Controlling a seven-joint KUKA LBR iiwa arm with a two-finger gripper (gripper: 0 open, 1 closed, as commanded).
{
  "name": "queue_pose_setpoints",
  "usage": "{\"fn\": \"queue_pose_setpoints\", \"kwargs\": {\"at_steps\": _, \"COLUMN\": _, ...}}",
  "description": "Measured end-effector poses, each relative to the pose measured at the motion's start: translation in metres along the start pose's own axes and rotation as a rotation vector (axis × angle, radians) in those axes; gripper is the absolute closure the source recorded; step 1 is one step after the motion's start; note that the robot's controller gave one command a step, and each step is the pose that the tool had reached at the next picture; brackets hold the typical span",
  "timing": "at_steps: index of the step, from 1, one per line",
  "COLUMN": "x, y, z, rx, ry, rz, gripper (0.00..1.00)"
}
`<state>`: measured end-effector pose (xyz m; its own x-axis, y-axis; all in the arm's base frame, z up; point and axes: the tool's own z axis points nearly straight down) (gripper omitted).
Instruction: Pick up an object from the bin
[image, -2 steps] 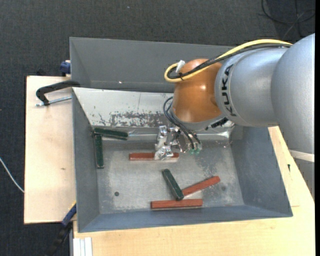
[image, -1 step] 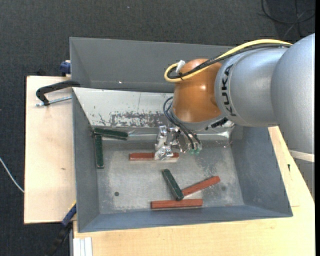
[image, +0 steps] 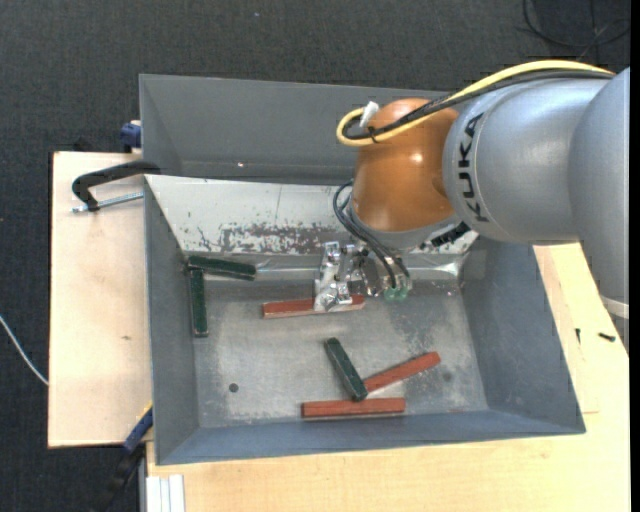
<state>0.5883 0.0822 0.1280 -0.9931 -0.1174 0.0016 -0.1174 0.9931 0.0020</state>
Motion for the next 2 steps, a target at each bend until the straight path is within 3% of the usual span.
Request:
{"fn": "queue_pose_setpoints", "kwargs": {"at_steps": 1, "x": -0.005, "y": -0.005, "z": -0.04, "rx": 0.0, "ry": -0.014, "rz": 0.087, "gripper": 1.0}}
{"fn": "queue_pose_setpoints", "kwargs": {"at_steps": 2, "x": -0.005, "y": 0.005, "z": -0.074, "rx": 0.0, "ry": -0.007, "rz": 0.141, "gripper": 1.0}}
